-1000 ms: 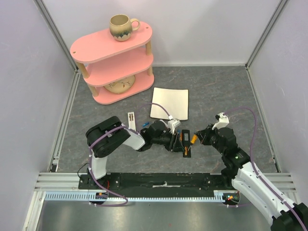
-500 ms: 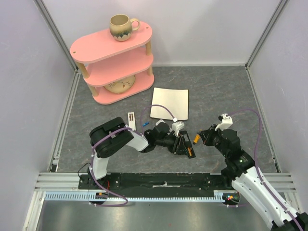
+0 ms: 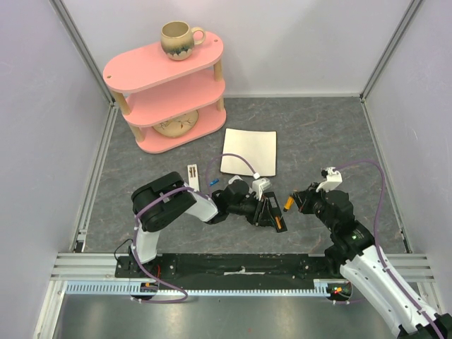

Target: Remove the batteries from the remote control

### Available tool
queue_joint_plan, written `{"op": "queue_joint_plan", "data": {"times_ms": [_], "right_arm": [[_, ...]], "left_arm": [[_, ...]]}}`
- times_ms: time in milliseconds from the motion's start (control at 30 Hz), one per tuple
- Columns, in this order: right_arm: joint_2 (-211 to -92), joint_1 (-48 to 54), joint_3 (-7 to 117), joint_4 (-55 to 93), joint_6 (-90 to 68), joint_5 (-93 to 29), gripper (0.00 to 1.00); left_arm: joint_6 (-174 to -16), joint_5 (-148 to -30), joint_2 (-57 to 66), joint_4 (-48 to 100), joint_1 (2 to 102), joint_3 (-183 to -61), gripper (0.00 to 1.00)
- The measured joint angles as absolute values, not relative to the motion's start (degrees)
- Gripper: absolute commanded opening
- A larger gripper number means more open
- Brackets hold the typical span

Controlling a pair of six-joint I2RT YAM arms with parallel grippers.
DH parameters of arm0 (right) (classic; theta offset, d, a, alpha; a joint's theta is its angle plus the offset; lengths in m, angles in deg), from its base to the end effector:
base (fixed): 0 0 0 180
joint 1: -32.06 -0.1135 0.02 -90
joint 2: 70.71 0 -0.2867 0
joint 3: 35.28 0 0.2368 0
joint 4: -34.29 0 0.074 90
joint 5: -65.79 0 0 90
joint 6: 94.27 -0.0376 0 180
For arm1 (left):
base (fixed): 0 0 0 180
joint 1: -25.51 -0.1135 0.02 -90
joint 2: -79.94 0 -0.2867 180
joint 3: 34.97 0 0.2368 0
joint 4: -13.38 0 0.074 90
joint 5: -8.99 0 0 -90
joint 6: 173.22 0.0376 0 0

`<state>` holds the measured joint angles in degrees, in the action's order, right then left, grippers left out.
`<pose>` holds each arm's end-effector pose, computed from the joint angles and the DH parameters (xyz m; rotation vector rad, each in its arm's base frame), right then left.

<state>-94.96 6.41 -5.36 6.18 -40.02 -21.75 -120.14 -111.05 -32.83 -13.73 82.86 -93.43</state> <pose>0.0885 0.0407 0.2121 0.2068 2.0107 0.6529 0.1805 -0.3165 0.1368 0.7885 2.2247 -1.4673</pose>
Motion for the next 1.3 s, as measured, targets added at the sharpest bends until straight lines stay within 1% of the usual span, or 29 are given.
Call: {"op": "queue_joint_plan", "data": {"times_ms": [133,367,433,733,933,1300], "right_arm": [[-94.81,6.41,-6.36,6.81,-40.3,-21.84,0.0],[-95.29,6.41,-8.15,8.78,-41.0,-21.88,0.0],[-95.27,6.41,-8.48,9.28,-41.22,-21.95,0.0],[-95.18,6.49,-11.43,14.11,-43.65,-22.39,0.0],[-95.64,6.82,-15.19,20.56,-46.6,-21.27,0.0],[-95.57,7.08,-16.96,23.23,-49.99,-20.09,0.0]], "left_arm": [[-120.1,-109.96,-32.66,-12.13,82.86,-93.67,0.25],[-119.84,-107.49,-31.23,-7.83,82.88,-93.78,0.05],[-119.82,-106.98,-30.88,-7.13,82.88,-93.72,0.02],[-119.77,-106.55,-30.47,-6.01,83.01,-93.85,0.02],[-119.79,-106.64,-30.62,-5.99,83.03,-93.96,0.02],[-119.82,-107.25,-31.48,-6.34,83.14,-94.7,0.02]]}}
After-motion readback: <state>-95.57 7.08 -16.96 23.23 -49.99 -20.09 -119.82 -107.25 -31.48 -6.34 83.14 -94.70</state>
